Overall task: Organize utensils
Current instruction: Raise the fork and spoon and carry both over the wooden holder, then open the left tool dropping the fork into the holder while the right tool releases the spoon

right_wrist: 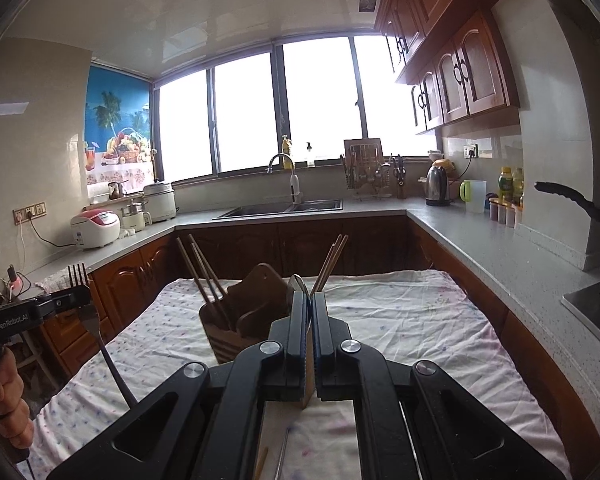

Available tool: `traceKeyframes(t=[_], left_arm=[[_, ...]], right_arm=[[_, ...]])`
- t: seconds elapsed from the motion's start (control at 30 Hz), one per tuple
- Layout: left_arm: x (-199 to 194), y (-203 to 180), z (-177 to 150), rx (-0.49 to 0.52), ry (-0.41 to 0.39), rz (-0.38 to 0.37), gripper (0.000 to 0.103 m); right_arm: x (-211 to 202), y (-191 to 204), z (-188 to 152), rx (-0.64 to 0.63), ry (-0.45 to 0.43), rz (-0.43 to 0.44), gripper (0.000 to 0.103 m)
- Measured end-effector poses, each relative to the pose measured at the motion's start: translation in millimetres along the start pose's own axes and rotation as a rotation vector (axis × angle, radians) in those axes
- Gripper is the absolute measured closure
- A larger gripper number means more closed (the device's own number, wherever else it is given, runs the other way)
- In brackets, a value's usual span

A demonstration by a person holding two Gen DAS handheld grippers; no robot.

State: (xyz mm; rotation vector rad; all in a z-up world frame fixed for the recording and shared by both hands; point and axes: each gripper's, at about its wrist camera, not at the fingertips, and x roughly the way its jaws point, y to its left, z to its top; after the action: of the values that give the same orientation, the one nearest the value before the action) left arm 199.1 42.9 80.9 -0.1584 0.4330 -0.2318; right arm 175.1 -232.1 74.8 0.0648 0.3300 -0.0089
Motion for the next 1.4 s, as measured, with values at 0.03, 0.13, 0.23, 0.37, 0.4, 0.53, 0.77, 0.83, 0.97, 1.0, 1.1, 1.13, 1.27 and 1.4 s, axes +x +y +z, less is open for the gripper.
traceKeyframes(t=[0.03, 0.13, 0.23, 0.37, 0.4, 0.53, 0.77, 0.83, 0.97, 1.0, 1.1, 1.13, 1.27, 1.4], left_arm=[[4, 1, 3, 0.000, -0.004, 0.001, 0.102], [17, 4, 15, 0.000, -0.022, 0.007, 0.102], [30, 7, 25, 0.001, -0.038, 0.013, 0.102], [48, 10, 36, 0.007, -0.067, 0.021, 0.102], [54, 11, 39, 0.006, -0.074, 0.025, 0.102], [77, 14, 49, 0.007, -0.097, 0.042, 0.102], [117, 10, 60, 0.000, -0.145, 0.077, 0.102], [130, 5, 61, 0.017, -0.157, 0.091, 0.102], [153, -6, 52, 0.064, -0.162, 0.116, 0.102], [158, -8, 48, 0.074, -0.159, 0.121, 0.102], [168, -15, 36, 0.092, -0.151, 0.124, 0.102], [172, -17, 32, 0.097, -0.148, 0.126, 0.102], [185, -23, 17, 0.107, -0.116, 0.128, 0.102], [189, -23, 6, 0.101, -0.083, 0.118, 0.102]], right_arm=[[5, 0, 2, -0.002, -0.004, -0.002, 0.101], [16, 1, 9, -0.012, -0.022, -0.013, 0.101], [29, 1, 17, -0.020, -0.047, -0.028, 0.101], [46, 3, 28, -0.034, -0.085, -0.053, 0.101], [50, 4, 31, -0.040, -0.096, -0.058, 0.101], [64, 7, 41, -0.067, -0.145, -0.077, 0.101], [89, 15, 50, -0.143, -0.192, -0.135, 0.101], [94, 19, 50, -0.169, -0.208, -0.151, 0.101], [103, 26, 45, -0.205, -0.233, -0.174, 0.101], [105, 29, 42, -0.213, -0.238, -0.179, 0.101], [111, 38, 29, -0.256, -0.246, -0.191, 0.101], [113, 39, 27, -0.264, -0.245, -0.191, 0.101], [115, 40, 10, -0.260, -0.222, -0.188, 0.101], [112, 32, -1, -0.220, -0.193, -0.183, 0.101]])
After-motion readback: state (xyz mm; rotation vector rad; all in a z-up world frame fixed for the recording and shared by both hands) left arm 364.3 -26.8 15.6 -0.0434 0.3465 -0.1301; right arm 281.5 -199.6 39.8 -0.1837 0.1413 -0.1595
